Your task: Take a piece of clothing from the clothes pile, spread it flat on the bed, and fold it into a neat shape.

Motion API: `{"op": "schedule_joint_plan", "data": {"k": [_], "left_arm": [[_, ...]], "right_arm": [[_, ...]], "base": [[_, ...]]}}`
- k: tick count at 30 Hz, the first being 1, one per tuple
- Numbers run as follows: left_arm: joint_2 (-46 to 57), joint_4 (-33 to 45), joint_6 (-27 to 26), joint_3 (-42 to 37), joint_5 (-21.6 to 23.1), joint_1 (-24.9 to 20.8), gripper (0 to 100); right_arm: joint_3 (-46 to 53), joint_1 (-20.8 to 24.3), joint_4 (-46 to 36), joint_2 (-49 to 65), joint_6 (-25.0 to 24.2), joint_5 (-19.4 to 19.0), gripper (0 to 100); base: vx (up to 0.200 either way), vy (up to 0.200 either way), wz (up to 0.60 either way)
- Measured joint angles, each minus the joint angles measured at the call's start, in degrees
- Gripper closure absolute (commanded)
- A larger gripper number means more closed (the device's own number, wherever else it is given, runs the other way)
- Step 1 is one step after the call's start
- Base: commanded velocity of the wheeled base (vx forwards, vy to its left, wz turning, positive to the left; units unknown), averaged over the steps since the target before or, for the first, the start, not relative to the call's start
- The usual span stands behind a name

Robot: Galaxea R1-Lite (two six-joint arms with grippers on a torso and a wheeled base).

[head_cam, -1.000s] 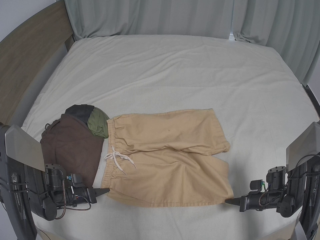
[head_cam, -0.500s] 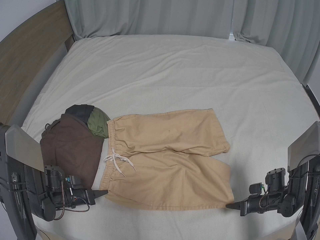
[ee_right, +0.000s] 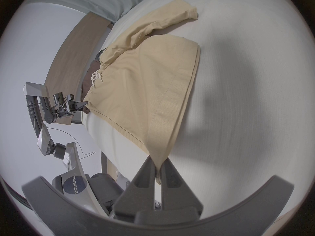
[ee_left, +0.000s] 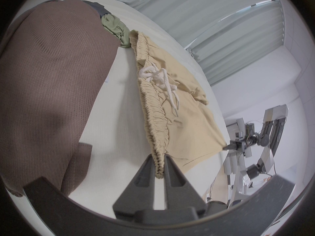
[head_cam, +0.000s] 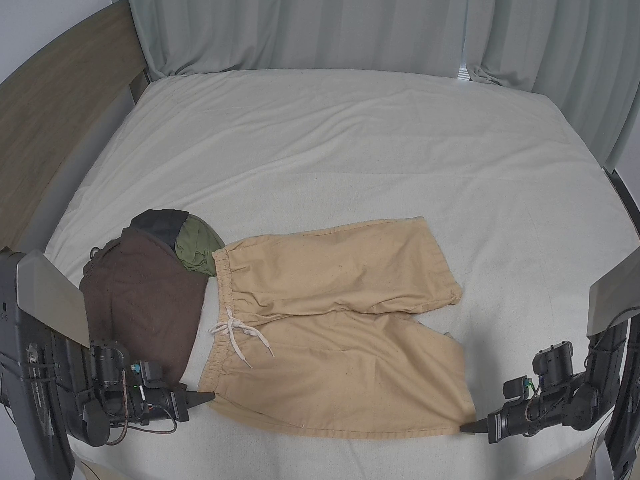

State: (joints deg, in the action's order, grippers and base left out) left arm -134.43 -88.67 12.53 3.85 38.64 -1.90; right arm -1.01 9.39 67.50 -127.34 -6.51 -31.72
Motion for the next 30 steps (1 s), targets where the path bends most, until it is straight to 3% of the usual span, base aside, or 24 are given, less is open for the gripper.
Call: {"op": "schedule_joint_plan", "data": {"k": [14, 30], "left_arm": [[-2.8, 0.1, -7.7, -2.8, 4.4, 3.8, 100], [-1.2, 0.0, -6.3, -1.0, 6.9, 3.7, 100]], "right_arm": [[0.0, 0.2, -5.8, 4.2, 1.9, 0.0, 100], [0.0, -0.1, -2.4, 7.4, 0.4, -0.7, 100]], "base": [[0.000, 0.000, 0.00], [0.000, 0.000, 0.00]]}}
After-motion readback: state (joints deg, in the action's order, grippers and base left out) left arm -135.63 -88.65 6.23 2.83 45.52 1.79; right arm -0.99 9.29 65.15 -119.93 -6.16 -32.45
